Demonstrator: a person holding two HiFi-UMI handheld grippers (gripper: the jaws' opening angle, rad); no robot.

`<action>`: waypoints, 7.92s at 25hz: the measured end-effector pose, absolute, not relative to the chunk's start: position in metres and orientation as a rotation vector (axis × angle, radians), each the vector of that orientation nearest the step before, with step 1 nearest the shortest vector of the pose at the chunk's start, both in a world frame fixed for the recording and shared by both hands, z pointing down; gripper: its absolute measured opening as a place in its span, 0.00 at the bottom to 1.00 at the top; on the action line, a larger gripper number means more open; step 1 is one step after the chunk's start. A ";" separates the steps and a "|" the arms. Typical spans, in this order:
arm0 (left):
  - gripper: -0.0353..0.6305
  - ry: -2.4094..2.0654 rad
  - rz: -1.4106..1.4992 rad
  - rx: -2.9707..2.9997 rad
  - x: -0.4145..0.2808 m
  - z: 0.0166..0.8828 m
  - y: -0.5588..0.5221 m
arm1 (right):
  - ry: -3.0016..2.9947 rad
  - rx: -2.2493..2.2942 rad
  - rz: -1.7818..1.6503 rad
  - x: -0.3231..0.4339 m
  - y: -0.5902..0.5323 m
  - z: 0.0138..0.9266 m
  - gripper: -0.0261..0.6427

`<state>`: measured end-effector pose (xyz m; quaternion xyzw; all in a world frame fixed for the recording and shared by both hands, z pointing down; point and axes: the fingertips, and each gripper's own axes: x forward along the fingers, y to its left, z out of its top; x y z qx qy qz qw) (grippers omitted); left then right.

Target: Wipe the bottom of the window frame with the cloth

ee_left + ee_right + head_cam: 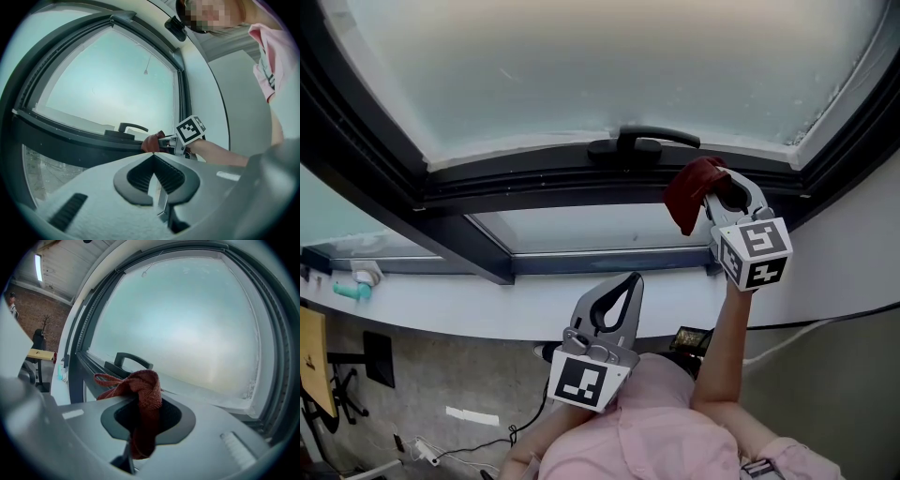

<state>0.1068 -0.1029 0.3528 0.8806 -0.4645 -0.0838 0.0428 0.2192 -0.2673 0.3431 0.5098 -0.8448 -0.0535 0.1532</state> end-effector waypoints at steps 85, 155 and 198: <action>0.04 -1.267 -0.243 2.786 0.165 0.351 -0.125 | -2.262 1.811 -0.049 0.362 -0.279 0.344 0.14; 0.04 -1.305 -0.267 2.691 0.056 0.342 -0.075 | -2.405 1.439 -0.361 0.117 -0.250 0.340 0.13; 0.04 -1.258 -0.281 2.683 0.003 0.351 -0.071 | -2.265 1.547 -0.372 0.116 -0.256 0.342 0.13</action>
